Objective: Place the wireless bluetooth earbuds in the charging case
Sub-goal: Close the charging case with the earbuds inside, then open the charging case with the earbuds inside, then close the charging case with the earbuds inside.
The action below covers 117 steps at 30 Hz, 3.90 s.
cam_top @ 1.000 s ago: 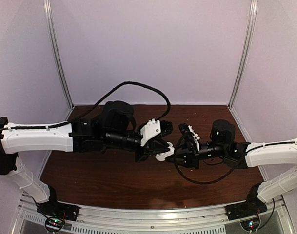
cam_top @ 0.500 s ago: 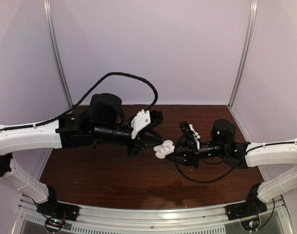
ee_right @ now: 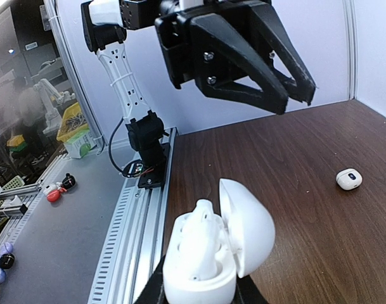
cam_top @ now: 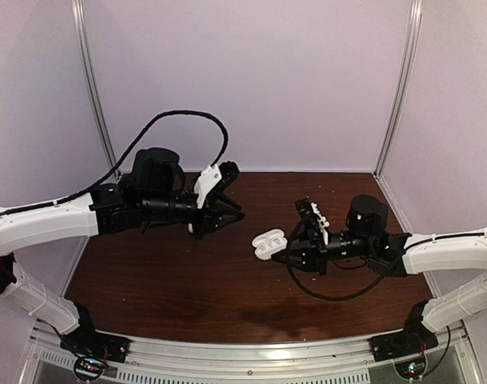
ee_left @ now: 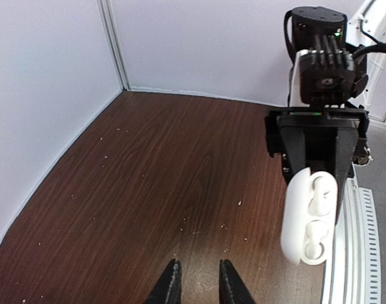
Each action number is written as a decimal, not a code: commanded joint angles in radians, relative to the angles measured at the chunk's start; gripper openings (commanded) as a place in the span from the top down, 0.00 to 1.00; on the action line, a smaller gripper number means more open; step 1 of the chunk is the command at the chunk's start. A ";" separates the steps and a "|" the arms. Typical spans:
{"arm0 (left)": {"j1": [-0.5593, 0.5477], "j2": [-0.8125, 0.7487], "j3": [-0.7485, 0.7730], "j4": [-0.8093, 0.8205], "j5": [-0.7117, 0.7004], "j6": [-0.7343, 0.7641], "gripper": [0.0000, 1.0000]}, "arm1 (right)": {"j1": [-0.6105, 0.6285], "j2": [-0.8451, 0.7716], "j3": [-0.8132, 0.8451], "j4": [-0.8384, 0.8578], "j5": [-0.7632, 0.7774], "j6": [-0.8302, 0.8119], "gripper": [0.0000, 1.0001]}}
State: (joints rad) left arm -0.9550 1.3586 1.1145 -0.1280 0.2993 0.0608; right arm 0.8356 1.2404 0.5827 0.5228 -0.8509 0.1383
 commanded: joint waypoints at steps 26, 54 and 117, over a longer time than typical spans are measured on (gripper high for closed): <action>-0.080 0.078 0.031 0.043 0.150 0.074 0.82 | -0.003 -0.019 0.008 0.061 -0.043 0.024 1.00; -0.212 0.078 0.058 -0.014 -0.122 0.260 0.82 | -0.017 0.057 -0.014 0.183 -0.066 0.241 1.00; -0.257 0.105 -0.032 0.160 -0.241 0.408 0.39 | -0.024 0.092 -0.030 0.352 -0.011 0.431 1.00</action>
State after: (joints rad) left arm -1.1942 1.4425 1.0481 0.0288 0.1001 0.4442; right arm 0.8120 1.3334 0.5358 0.8421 -0.8860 0.5510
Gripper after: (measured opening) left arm 0.620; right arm 0.245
